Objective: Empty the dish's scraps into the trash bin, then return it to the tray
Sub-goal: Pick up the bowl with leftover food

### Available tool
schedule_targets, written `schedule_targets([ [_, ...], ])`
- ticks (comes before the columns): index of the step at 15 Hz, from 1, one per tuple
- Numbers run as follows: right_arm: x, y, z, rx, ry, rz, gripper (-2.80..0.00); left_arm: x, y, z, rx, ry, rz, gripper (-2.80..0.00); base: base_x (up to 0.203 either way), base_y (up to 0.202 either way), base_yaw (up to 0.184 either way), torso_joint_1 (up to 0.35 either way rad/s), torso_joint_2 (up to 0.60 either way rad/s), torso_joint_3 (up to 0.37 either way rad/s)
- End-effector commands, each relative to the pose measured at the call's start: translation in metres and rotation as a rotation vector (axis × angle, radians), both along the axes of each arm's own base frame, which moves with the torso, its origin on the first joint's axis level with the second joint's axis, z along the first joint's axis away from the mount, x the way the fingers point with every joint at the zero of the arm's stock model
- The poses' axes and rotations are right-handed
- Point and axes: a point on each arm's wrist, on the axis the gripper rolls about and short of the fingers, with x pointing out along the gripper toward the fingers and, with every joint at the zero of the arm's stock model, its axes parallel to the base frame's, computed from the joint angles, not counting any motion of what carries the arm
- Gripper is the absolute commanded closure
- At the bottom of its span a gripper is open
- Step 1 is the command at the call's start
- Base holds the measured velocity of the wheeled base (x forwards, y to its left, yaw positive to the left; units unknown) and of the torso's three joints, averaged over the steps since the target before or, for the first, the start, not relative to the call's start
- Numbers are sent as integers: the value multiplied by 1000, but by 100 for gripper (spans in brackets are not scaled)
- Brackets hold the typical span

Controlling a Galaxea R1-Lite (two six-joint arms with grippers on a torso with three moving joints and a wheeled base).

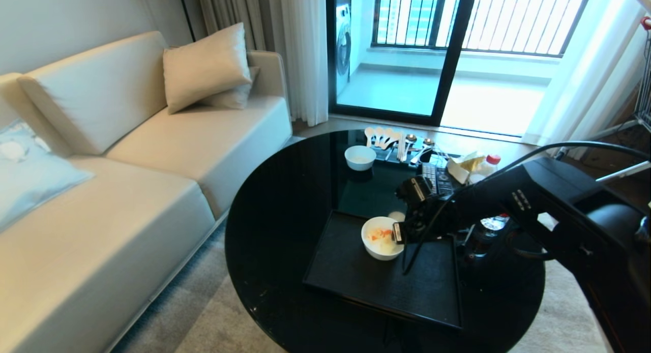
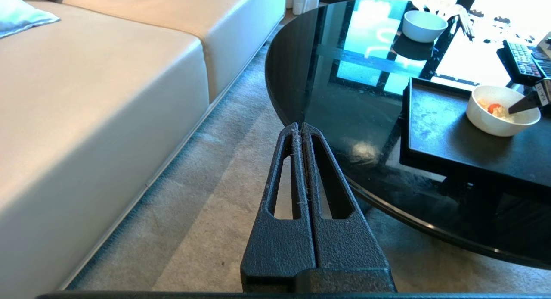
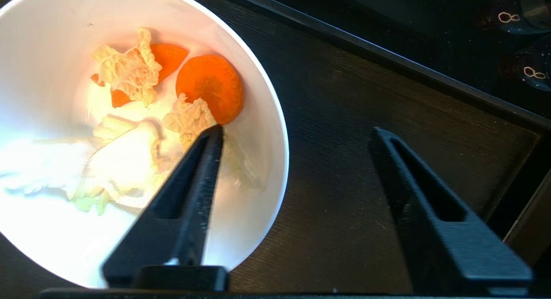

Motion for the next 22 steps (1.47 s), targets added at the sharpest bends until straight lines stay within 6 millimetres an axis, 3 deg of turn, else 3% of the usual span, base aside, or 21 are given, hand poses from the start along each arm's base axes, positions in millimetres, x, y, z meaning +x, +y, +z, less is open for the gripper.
schedule_targets([
  [1,0,0,-2,-2,5,-2,0,0,0,0,-1,-1,1,0,0,0,0,0,0,0],
  [13,-5,10,-19,-9,44,19,0,0,0,0,-1,-1,1,0,0,0,0,0,0,0],
  [18,-17,3,12,50,22,-48,0,0,0,0,-1,-1,1,0,0,0,0,0,0,0],
  [22,-38,-17,42,88,14,-111,0,0,0,0,-1,-1,1,0,0,0,0,0,0,0],
])
